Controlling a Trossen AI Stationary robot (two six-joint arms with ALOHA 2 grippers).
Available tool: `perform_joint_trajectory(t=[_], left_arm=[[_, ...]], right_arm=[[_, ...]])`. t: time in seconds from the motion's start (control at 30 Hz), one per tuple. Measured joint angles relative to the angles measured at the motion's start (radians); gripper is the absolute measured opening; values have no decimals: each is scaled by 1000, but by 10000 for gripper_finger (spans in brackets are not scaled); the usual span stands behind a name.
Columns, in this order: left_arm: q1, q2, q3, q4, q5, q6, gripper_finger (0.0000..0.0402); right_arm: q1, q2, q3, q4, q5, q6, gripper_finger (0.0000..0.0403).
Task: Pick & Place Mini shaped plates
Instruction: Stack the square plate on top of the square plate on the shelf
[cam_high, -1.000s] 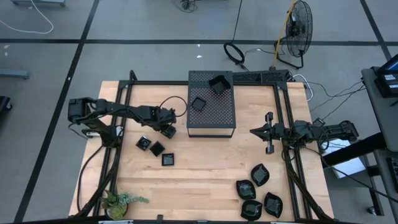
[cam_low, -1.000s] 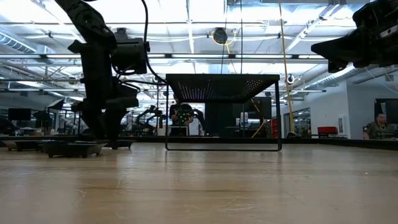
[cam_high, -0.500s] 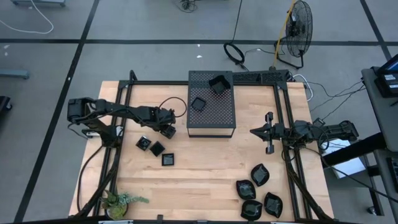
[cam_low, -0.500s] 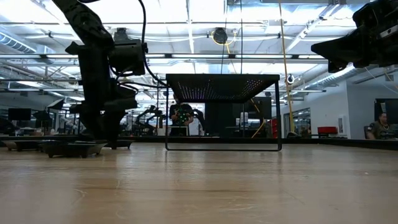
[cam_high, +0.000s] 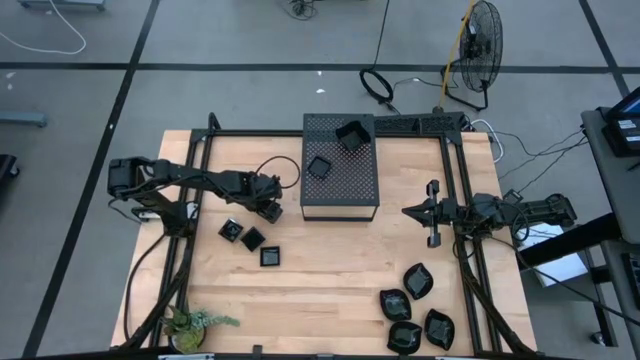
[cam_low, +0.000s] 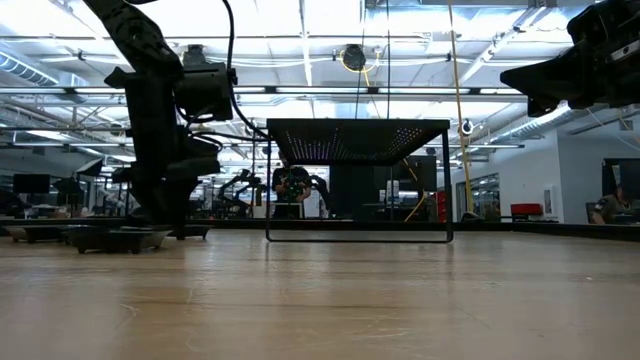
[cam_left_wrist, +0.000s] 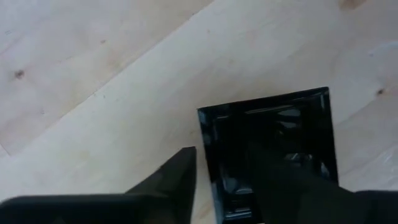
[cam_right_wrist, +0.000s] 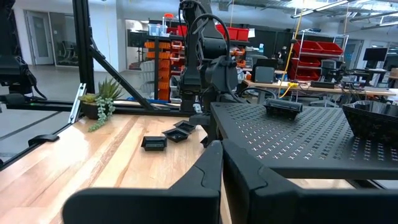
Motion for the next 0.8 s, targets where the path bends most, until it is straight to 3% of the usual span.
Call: perform_joint_trajectory(t=[0.37,0.8], left_arm=[[0,-2,36,-71,33,3,12],[0,-201,53,-114,15,14,6]], right_arm=[[0,0,0,0,0,0,0],[0,0,0,1,0,0,0]])
